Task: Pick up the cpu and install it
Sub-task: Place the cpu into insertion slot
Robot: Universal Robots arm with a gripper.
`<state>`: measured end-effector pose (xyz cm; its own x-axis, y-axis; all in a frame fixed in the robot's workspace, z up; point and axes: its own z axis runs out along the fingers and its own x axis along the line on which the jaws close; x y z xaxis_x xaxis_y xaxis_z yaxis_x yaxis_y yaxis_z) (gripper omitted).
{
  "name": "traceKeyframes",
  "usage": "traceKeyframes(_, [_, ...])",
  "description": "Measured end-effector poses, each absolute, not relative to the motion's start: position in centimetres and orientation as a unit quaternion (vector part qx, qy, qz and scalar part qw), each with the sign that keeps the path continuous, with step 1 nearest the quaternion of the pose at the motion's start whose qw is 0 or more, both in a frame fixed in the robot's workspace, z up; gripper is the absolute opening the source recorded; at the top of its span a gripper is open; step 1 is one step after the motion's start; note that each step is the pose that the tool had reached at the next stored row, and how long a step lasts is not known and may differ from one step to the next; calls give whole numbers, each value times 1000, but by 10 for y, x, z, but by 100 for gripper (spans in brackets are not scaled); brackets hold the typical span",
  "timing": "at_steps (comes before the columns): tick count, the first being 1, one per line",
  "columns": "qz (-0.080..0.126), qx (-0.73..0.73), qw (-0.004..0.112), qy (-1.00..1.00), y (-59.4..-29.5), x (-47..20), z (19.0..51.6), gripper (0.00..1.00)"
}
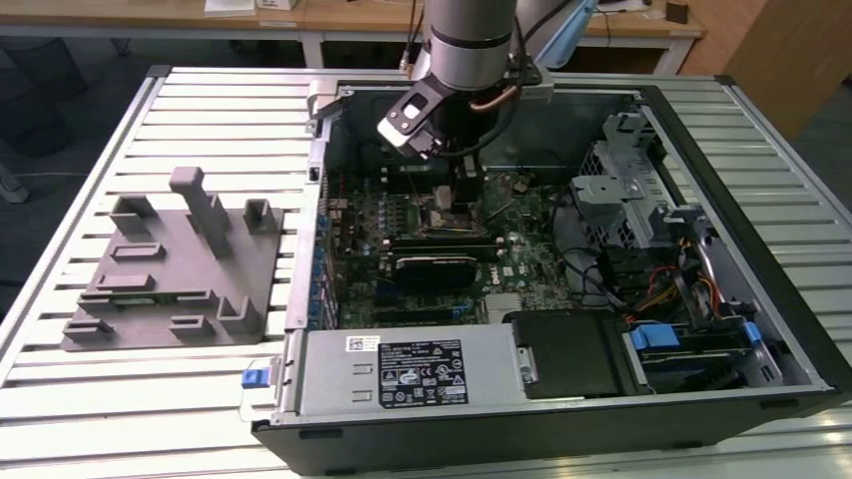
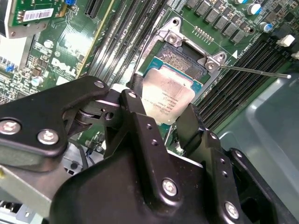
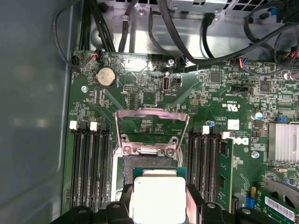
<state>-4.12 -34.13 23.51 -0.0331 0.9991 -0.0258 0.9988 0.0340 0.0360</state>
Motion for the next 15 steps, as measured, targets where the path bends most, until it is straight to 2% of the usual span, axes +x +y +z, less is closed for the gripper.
traceKeyframes(15, [4,695,22,719,-338,-41,214,53])
